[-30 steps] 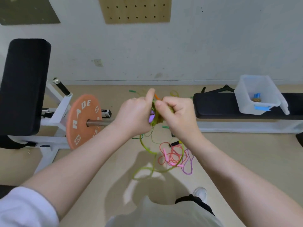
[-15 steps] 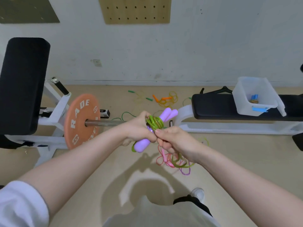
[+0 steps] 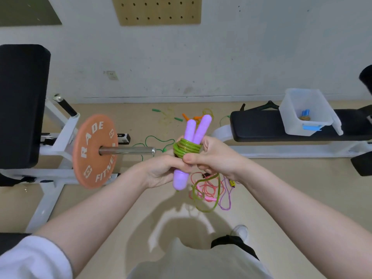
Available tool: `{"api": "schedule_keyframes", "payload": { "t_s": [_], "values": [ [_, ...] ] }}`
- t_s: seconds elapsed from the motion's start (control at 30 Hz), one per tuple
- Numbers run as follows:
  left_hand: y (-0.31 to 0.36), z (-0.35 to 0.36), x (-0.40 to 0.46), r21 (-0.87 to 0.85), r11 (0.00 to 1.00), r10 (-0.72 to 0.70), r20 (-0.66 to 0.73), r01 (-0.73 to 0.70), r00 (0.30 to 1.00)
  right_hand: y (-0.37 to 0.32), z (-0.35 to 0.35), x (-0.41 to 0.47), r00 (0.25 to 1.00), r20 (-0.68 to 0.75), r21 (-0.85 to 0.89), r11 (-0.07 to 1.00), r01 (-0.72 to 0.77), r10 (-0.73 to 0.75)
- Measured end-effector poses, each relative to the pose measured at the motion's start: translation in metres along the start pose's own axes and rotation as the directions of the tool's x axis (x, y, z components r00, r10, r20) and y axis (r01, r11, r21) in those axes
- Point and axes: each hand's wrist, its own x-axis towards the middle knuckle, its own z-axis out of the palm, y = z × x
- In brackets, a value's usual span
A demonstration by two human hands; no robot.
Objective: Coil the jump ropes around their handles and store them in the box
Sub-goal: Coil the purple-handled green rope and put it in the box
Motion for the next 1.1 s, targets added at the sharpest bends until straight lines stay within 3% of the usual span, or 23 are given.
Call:
{"api": "schedule_keyframes", "payload": {
  "t_s": [0.07,0.1,0.17,0.23,0.33,0.47,0.57,0.6,0.67,0.87,0.9,1.0,1.1],
  "values": [
    [0.004,-0.005,0.0,-0.01,0.998,0.067,-0.072,-0.068,0.995,-0.004,0.0,0.001,0.978,-0.196,-0.275,0.961,0.022,-0.078],
    [0.007,-0.002,0.001,0.073,0.992,0.112,-0.117,-0.104,0.987,-0.004,0.0,0.001,0.95,-0.292,-0.444,0.896,-0.029,-0.114],
    [0.011,0.003,0.002,0.231,0.957,0.228,-0.218,-0.177,0.949,-0.005,0.008,-0.001,0.914,-0.369,-0.731,0.66,-0.174,-0.167],
    [0.017,0.01,0.003,0.348,0.92,0.276,-0.254,-0.178,0.927,-0.001,0.019,0.0,0.913,-0.324,-0.896,0.392,-0.21,-0.25],
    [0.014,0.005,0.006,0.367,0.921,0.255,-0.303,-0.134,0.919,0.0,0.026,-0.001,0.941,-0.208,-0.965,0.21,-0.154,-0.267],
    [-0.004,0.006,0.01,0.296,0.931,0.329,-0.434,-0.212,0.839,-0.006,0.014,-0.005,0.973,-0.019,-0.998,0.059,-0.005,-0.23],
    [-0.002,0.003,0.017,0.174,0.968,0.25,-0.602,-0.181,0.759,-0.008,0.003,-0.007,0.97,0.065,-0.998,-0.039,0.057,-0.235],
    [0.001,-0.001,0.02,0.101,0.976,0.21,-0.652,-0.191,0.728,-0.008,-0.003,-0.006,0.967,0.065,-0.998,-0.024,0.062,-0.248],
    [0.007,-0.003,0.022,0.013,0.975,0.174,-0.668,-0.223,0.723,-0.012,-0.016,-0.007,0.956,0.027,-0.992,0.113,0.062,-0.293],
    [0.007,0.001,0.022,-0.038,0.972,0.18,-0.516,-0.232,0.838,-0.032,-0.043,-0.007,0.945,0.03,-0.837,0.508,0.201,-0.324],
    [0.01,0.001,0.021,-0.043,0.972,0.178,-0.499,-0.229,0.848,-0.034,-0.045,-0.007,0.943,0.043,-0.832,0.511,0.216,-0.329],
    [0.011,0.001,0.021,-0.001,0.979,0.18,-0.454,-0.203,0.872,-0.037,-0.041,-0.002,0.949,0.086,-0.908,0.368,0.201,-0.304],
    [0.011,0.001,0.016,0.038,0.981,0.19,-0.41,-0.191,0.892,-0.03,-0.037,0.003,0.939,0.165,-0.864,0.414,0.285,-0.303]
  ]
}}
